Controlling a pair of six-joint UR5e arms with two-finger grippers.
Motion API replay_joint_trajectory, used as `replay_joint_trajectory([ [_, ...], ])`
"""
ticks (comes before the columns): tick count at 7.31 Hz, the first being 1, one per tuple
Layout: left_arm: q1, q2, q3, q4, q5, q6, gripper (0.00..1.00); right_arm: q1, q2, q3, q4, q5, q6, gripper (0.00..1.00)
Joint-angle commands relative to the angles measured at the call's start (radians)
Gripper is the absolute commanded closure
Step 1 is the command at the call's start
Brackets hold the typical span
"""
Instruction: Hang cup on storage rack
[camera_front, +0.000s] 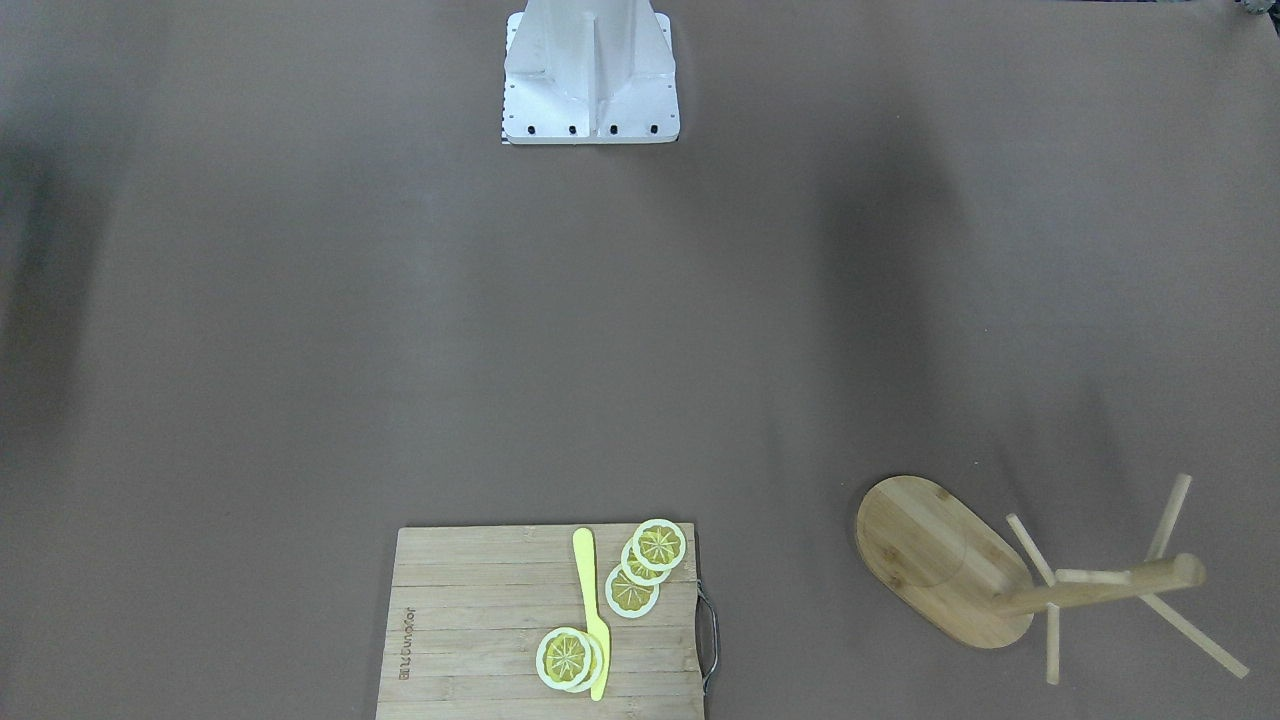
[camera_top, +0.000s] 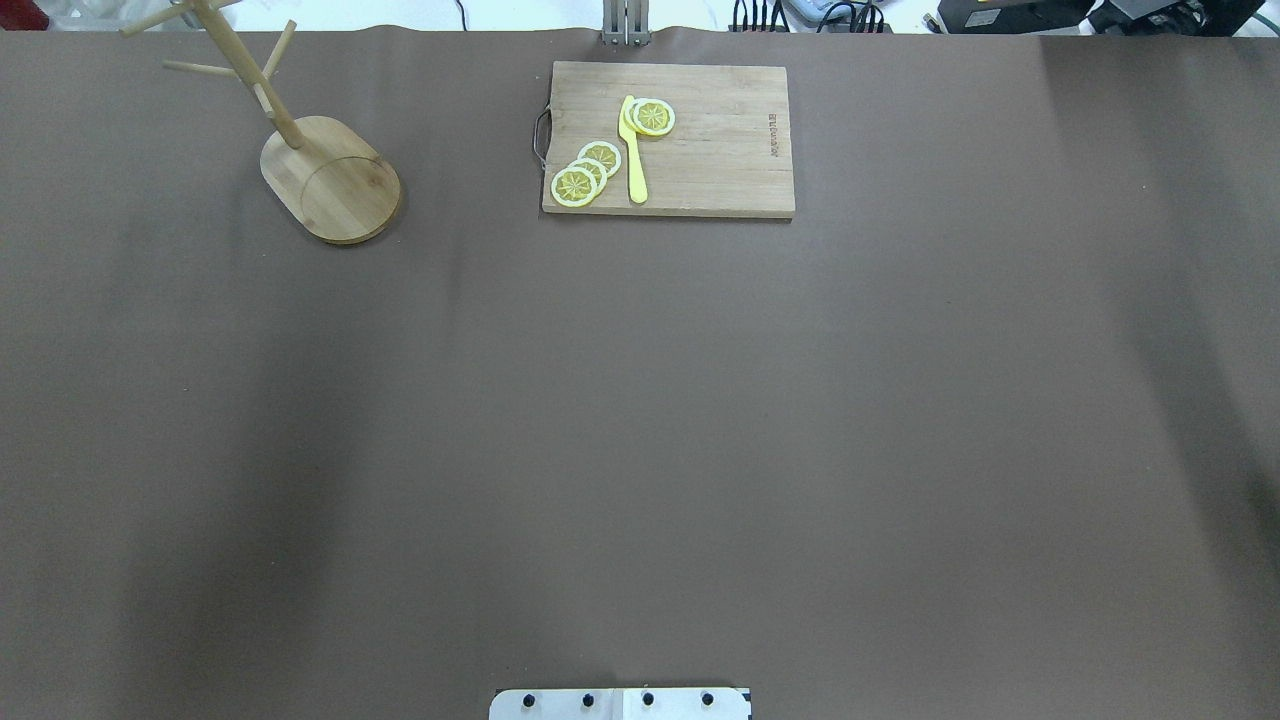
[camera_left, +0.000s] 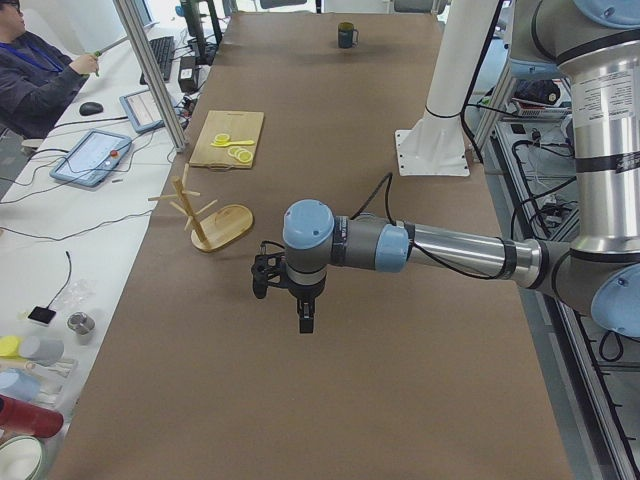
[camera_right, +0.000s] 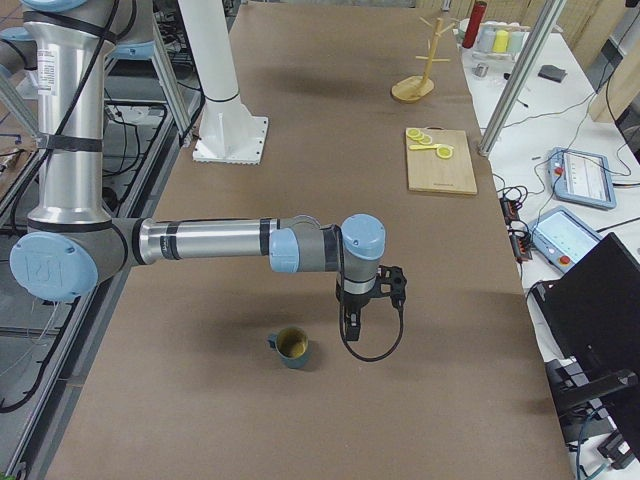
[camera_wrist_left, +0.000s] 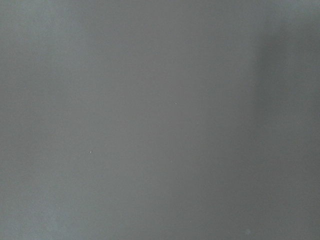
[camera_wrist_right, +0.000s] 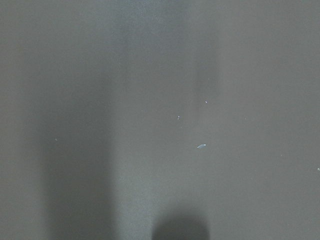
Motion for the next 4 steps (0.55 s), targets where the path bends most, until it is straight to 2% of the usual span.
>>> replay_joint_trajectory([
  [1, 0.000, 0.000, -0.010, -0.002, 0.000, 0.000, 0.02, 0.000, -0.008, -0.004, 0.000, 0.000, 0.000, 0.00],
  [4, 0.003, -0.005, -0.015, -0.016, 0.000, 0.009, 0.02, 0.000, -0.010, 0.026, 0.001, 0.001, 0.009, 0.00],
])
